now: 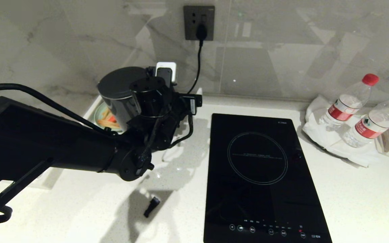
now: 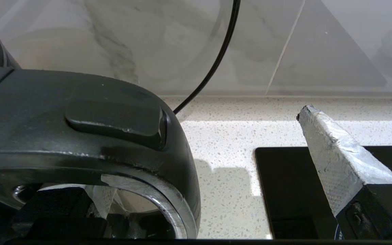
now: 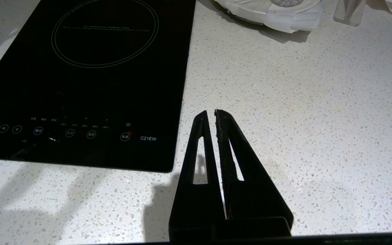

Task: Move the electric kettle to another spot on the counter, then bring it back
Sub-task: Pick up the kettle

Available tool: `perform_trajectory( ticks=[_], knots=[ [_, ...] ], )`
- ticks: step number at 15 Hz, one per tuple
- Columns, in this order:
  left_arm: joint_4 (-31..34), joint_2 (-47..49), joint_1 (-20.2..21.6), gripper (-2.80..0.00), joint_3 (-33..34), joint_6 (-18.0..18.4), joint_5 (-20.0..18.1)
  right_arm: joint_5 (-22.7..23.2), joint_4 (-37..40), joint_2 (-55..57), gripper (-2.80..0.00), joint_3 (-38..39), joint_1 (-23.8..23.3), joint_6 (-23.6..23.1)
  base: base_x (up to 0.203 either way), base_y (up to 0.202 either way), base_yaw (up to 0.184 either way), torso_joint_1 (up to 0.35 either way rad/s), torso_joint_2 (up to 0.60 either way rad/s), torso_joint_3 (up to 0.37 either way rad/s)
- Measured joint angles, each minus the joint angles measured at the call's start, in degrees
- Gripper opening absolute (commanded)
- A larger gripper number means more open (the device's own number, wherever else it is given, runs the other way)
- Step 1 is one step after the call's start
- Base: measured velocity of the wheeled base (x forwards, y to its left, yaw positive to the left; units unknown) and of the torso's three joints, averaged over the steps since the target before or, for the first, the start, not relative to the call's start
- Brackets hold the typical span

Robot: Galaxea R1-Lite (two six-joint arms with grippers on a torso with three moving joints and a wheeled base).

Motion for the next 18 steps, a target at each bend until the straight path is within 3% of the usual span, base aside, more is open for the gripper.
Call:
perform_trajectory(
  ticks=[1,18],
  knots=[
    [0.00,-0.06,0.00,-2.80,0.00,-0.02,0.01,0.01,0.00,0.00,-2.80,0.00,0.00,0.00,0.000,0.000,0.000,0.000,0.00,0.000],
    [-0.02,-1.77,1.45,-2.80,1.32,-0.16,-0.07,-0.01,-0.01,0.00,-2.80,0.00,0.00,0.00,0.000,0.000,0.000,0.000,0.00,0.000]
  ],
)
